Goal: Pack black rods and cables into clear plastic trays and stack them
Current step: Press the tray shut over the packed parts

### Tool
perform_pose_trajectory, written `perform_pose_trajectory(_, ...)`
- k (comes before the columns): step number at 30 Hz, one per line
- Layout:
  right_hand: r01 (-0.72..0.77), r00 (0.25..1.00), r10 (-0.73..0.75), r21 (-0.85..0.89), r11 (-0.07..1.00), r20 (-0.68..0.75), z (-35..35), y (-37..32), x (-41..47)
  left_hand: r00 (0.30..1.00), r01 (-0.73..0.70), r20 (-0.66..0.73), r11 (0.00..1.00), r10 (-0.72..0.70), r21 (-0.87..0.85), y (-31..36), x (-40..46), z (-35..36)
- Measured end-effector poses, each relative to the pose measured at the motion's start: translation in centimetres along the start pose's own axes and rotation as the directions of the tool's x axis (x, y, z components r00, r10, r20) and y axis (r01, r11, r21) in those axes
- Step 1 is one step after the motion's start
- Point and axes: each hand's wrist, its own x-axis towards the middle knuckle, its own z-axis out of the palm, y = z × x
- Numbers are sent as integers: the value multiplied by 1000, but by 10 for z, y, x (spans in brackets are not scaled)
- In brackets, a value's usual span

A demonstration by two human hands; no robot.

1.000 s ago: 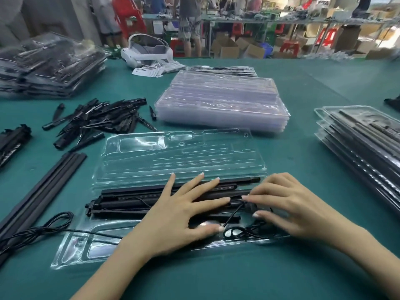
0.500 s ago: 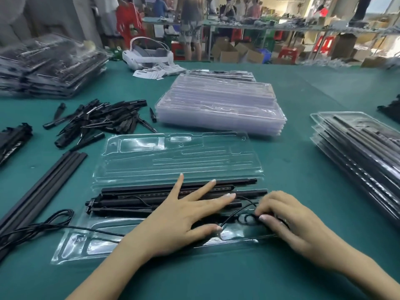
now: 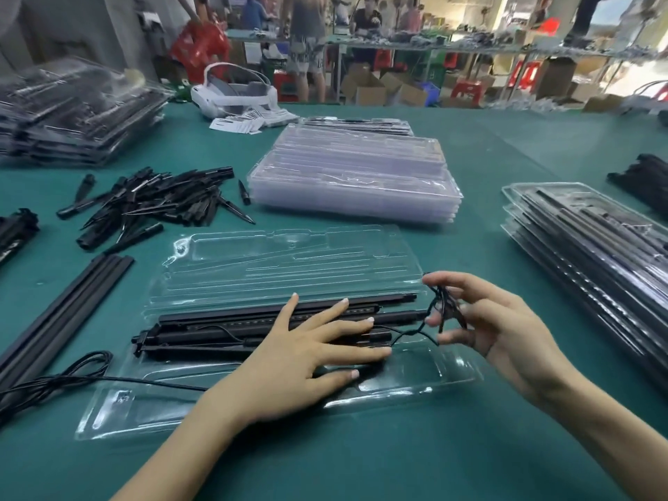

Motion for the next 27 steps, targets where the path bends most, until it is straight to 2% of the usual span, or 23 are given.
perform_pose_trajectory(2, 1, 997, 1, -23, 1000, 73, -6, -2, -3, 1000, -2, 0, 1000, 2, -1, 0, 0, 0)
perform_pose_trajectory(4, 110, 990, -88, -208, 972, 113, -11, -2, -5, 1000, -7, 4, 1000, 7, -12, 0, 0, -1)
perform_pose_trajectory(8, 273, 961, -211, -500, 822, 179, -19, -5, -1, 1000, 10, -7, 1000, -10, 11, 7, 0, 1)
perform_pose_trajectory(11, 411, 912, -266, -693, 593, 313, -21, -13, 7, 1000, 9, -22, 995, -7, 96, 12, 0, 6)
perform_pose_trajectory(13, 521, 852, -291, -751, 405, 435, -19, -21, 12, 1000, 6, -20, 995, -4, 98, 13, -1, 7)
perform_pose_trajectory(15, 638, 764, -268, -750, 176, 587, -15, -28, 17, 1000, 7, -20, 997, -5, 80, 11, -1, 6)
perform_pose_trajectory(17, 710, 695, -196, -702, 43, 691, -8, -31, 20, 1000, 12, -21, 996, -10, 86, 11, -1, 7)
perform_pose_trajectory(19, 742, 667, -145, -668, 48, 731, -2, -28, 23, 1000, 17, -21, 995, -15, 95, 11, 0, 7)
perform_pose_trajectory(21, 733, 680, -144, -671, 113, 719, 1, -23, 24, 1000, 19, -18, 996, -18, 90, 10, 1, 7)
perform_pose_trajectory(25, 634, 773, -210, -721, 280, 598, 3, -9, 17, 999, 18, -30, 995, -16, 94, 10, 0, 8)
perform_pose_trajectory(27, 551, 834, -223, -728, 409, 505, 3, 2, 11, 999, 21, -38, 995, -18, 96, 10, 1, 8)
